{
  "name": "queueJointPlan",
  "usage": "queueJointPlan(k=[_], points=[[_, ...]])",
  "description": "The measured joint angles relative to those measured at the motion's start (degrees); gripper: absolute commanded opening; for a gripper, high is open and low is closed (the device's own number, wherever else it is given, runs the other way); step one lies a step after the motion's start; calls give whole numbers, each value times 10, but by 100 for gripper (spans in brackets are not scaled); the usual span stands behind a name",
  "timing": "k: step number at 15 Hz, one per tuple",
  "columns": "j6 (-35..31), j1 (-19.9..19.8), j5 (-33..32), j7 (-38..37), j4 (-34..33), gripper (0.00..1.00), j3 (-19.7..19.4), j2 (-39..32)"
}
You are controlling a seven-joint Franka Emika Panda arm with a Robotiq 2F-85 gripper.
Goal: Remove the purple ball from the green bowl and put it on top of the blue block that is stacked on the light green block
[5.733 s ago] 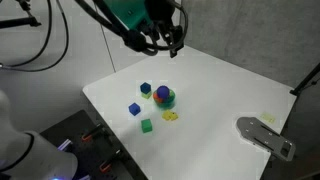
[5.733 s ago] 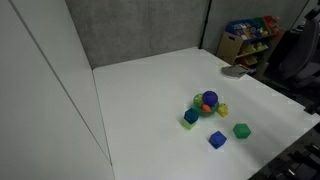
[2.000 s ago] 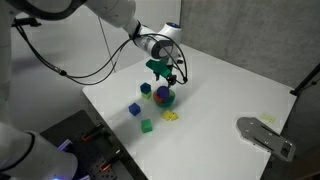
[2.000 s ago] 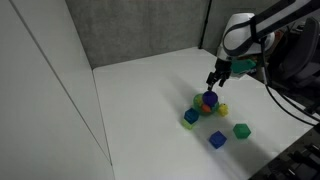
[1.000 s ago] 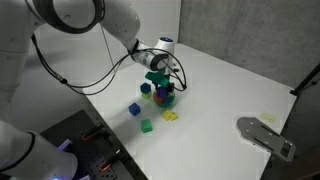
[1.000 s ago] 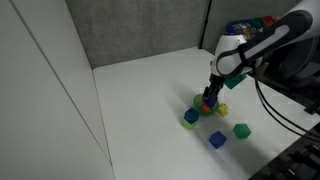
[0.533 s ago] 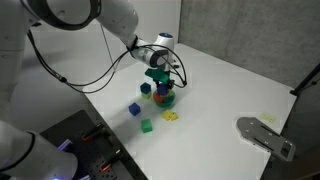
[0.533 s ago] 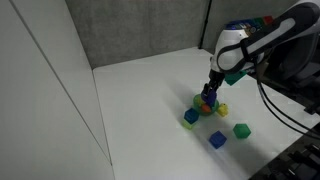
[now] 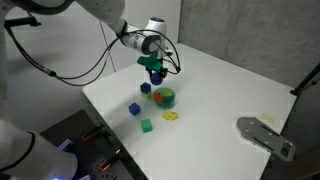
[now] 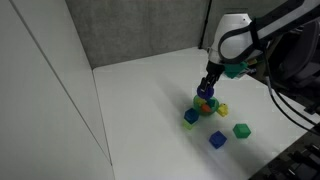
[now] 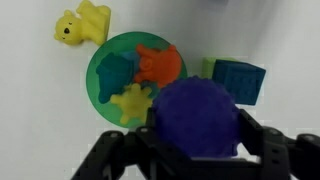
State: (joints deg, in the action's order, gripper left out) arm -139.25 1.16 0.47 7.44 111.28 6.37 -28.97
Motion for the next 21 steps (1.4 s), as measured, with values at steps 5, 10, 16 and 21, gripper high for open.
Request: queueJointPlan(k=[5,10,16,21], points=[[3,22,0,0,29,52,14,7],[3,46,-1,0,43,52,16,4],[-3,62,-7,0,43,52,16,0],[-16,64,-23,0,38,52,14,-7]])
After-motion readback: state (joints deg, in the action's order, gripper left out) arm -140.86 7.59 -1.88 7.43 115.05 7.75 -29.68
